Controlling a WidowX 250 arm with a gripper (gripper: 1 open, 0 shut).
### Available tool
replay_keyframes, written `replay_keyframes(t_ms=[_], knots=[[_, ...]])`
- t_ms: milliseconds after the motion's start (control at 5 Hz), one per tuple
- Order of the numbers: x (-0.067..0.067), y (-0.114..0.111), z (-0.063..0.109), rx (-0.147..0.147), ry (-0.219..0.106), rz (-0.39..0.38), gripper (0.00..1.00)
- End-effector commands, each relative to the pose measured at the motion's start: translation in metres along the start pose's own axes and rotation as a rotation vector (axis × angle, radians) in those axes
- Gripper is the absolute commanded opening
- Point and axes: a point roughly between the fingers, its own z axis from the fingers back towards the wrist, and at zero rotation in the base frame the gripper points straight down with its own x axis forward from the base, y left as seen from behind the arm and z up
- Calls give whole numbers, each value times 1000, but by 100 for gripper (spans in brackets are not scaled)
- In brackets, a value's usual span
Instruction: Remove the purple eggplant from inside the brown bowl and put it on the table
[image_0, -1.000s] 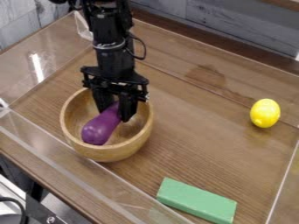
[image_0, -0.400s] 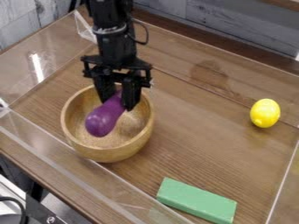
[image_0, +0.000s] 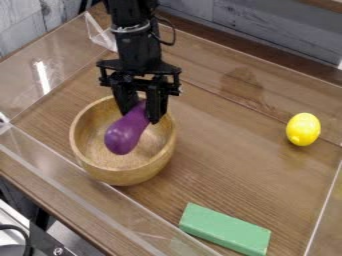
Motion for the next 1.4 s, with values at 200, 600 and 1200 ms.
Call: replay_keyframes(t_ms=[200,600,1200], knots=[[4,-9,17,0,-79,-11,0],[2,-17,14,-12,-74,-8,0],[-1,-26,10,-28,-68,-1,0]])
